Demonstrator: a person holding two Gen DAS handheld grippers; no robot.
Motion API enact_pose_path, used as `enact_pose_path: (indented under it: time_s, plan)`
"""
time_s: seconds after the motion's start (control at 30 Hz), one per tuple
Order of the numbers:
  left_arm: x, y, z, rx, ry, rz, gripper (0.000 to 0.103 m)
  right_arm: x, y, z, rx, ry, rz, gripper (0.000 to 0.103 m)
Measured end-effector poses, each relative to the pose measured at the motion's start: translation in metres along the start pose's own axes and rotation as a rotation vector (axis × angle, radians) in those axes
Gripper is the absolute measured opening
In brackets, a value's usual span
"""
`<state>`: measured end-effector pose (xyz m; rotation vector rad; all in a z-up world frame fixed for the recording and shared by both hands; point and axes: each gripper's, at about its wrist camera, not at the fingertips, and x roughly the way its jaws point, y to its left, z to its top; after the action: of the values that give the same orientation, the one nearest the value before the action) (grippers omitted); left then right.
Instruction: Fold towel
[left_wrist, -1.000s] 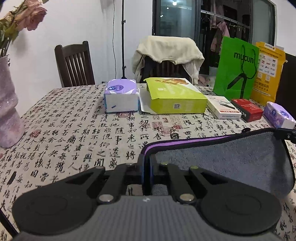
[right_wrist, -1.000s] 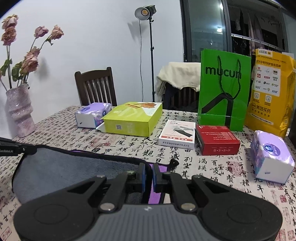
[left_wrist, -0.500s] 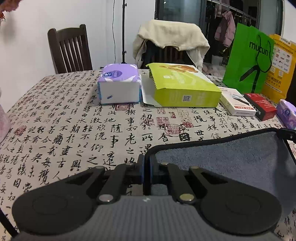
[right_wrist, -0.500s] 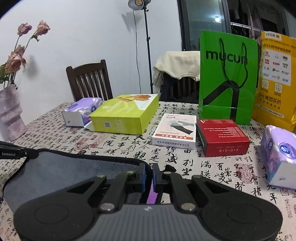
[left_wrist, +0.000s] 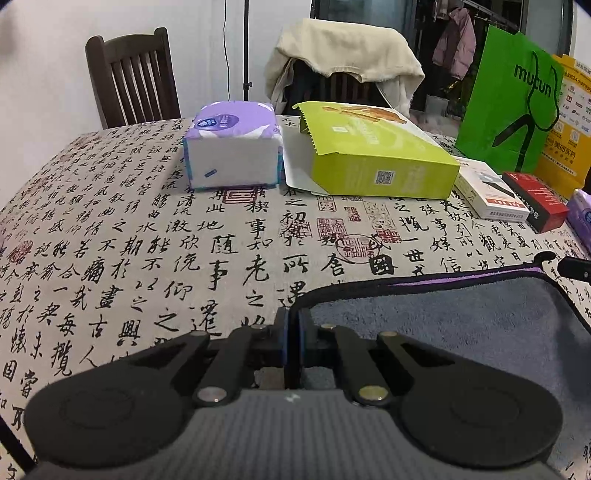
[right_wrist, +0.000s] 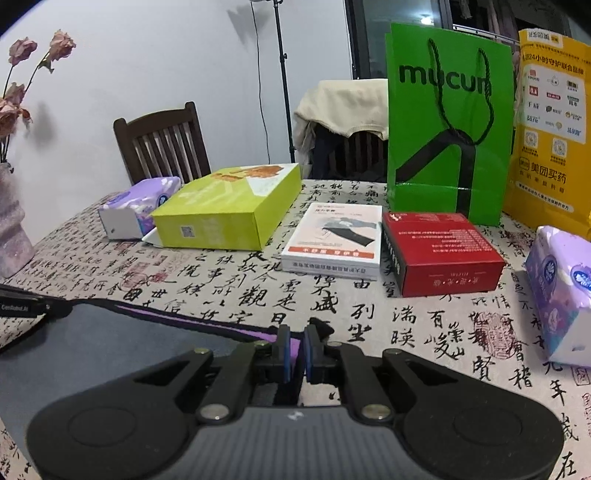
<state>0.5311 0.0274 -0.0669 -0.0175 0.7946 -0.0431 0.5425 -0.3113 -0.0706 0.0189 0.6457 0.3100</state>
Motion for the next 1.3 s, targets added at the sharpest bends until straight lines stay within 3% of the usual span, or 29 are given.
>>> enact_pose_path:
  time_s: [0.2, 0.23, 0.33, 0.37, 0.4, 0.5, 0.53, 0.67, 0.93, 1.13, 1.3]
  plan:
    - [0.001, -0.001, 0.0, 0.005, -0.002, 0.014, 0.012, 0.004, 0.003, -0.001, -0.006, 0.008, 0.008, 0.007]
    - [0.001, -0.002, -0.001, 0.009, -0.003, 0.024, 0.02, 0.004, 0.003, -0.001, -0.005, 0.01, 0.008, 0.007]
    - [0.0, 0.0, -0.001, 0.005, -0.011, 0.046, 0.061, 0.005, 0.002, -0.001, -0.002, 0.011, 0.004, 0.012]
    - [0.0, 0.001, -0.001, 0.002, -0.01, 0.044, 0.065, 0.005, 0.002, -0.001, 0.001, 0.007, -0.004, 0.013]
    - [-0.001, 0.001, -0.002, 0.003, -0.011, 0.043, 0.065, 0.004, 0.001, -0.001, 0.003, 0.006, -0.009, 0.015]
    - [-0.002, 0.0, -0.003, 0.004, -0.008, 0.043, 0.072, 0.002, 0.0, 0.0, 0.014, -0.004, -0.014, 0.043]
    - [-0.002, 0.0, -0.003, 0.003, -0.008, 0.043, 0.073, 0.001, 0.0, 0.0, 0.013, -0.008, -0.015, 0.046]
    - [-0.005, 0.001, -0.002, -0.007, -0.009, 0.048, 0.074, -0.004, 0.002, 0.002, 0.009, -0.016, -0.013, 0.053]
    - [-0.033, -0.001, -0.002, -0.013, -0.058, 0.061, 0.082, -0.024, 0.01, 0.004, -0.005, -0.048, -0.029, 0.084]
    - [-0.071, -0.006, -0.006, -0.005, -0.149, 0.063, 0.1, -0.057, 0.022, 0.006, -0.041, -0.089, -0.07, 0.098]
    - [-0.103, -0.012, -0.012, 0.002, -0.19, 0.064, 0.103, -0.09, 0.032, 0.005, -0.061, -0.13, -0.107, 0.103]
